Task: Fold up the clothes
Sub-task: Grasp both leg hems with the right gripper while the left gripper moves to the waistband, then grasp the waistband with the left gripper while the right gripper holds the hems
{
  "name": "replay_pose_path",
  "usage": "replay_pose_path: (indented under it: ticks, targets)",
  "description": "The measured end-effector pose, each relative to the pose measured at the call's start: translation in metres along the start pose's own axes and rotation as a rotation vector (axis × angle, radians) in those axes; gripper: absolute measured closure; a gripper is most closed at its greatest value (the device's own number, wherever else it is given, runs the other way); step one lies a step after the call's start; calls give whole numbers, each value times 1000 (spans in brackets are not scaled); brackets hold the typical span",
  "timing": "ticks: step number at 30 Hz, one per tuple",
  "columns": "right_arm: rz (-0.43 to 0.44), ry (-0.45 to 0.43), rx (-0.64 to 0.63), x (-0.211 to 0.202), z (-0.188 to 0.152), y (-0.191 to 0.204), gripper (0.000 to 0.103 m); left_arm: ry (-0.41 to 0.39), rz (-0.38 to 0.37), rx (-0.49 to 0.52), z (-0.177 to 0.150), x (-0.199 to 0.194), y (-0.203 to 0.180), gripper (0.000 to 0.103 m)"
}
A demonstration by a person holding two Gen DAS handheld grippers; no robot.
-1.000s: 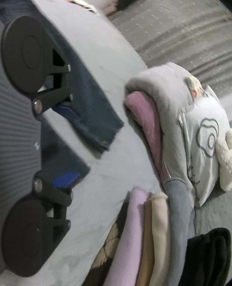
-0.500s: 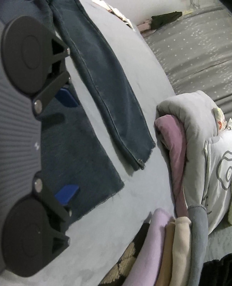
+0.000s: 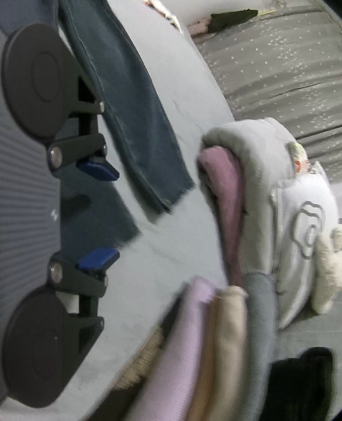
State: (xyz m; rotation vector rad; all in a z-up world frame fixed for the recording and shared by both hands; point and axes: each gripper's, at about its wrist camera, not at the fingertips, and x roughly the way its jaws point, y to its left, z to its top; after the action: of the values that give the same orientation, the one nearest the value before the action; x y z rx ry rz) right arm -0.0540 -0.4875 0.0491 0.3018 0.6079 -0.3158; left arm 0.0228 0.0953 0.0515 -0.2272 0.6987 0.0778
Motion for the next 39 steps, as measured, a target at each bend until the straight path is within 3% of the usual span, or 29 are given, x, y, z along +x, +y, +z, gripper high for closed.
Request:
replay_pose_path:
  ticks: [3,4,5,6,7,14,18,19,21,28,33,39]
  targets:
    - [39,48,-19,15,0,2,47,-16,11,-13,3,-4,10,7]
    - [35,70,-43,20,-1,6,62,-30,22,-16,5,-8,17,7]
    - [17,85,-77,25,-3,11,89,-43,34,-19,6,-11,23,7]
    - [-5,86,-98,27,-4,15,101,-57,45,-22,7,-15,29,7]
    - [-21,77,-99,26,-2,18,103,-71,57,-25,9,-18,35,7]
    - [-131,-49,-31,4,8,10,102,-146,161,-87,17,-38,94,7]
    - [-73,8,76,8,3,-8,84,-108,192,-203,13,-38,141,7]
    - [-71,17,90,8,2,-10,75,-87,181,-212,11,-38,145,7]
    - [-77,39,113,8,-1,-14,74,-43,159,-227,5,-36,152,7]
    - [-80,49,168,-8,-12,-14,65,2,129,-135,-15,-41,141,7]
    - [-92,-12,98,-37,-18,-8,65,16,114,-62,-26,-52,137,7]
    - [-92,42,65,-54,-36,-14,60,41,112,-55,-41,-69,144,7]
